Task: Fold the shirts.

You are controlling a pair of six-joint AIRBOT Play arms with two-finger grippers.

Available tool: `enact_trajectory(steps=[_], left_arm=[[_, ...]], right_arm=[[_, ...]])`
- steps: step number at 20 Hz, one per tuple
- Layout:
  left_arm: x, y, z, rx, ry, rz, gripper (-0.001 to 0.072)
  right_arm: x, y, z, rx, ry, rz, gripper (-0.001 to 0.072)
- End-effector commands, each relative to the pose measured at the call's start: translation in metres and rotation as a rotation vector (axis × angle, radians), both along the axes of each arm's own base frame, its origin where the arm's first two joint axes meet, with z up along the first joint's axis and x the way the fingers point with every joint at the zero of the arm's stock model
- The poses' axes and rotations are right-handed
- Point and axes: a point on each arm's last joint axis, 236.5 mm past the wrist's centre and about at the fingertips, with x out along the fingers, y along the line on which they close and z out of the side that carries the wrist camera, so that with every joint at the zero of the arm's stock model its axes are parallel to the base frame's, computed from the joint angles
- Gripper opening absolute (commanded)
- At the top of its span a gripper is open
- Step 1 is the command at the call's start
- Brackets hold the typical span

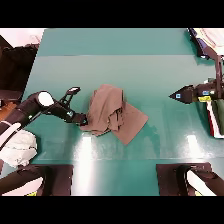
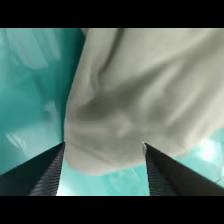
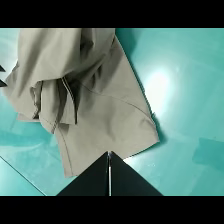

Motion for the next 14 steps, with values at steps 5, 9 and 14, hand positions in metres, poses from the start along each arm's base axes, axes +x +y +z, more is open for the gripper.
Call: enact_trajectory(steps=[5,9,14], left_arm=[[-0.01,-0.012,-0.019,-0.043,0.099,0.019,0.0174],[-0.001,-0.009,0.014,-0.032,0.03,-0.036,0.0024],[0.034,0.014,0.128,0.053,-0.316,-0.111,0.0025]], right_arm=[[0.001,0.001,0.0,0.009,-0.004,-0.003,0.0021],[-0.003,-0.004,-0.007,-0.024,0.016,0.001,0.002],[-0.017,-0.006,-0.07,0.002,0.156,-0.058,0.0397]])
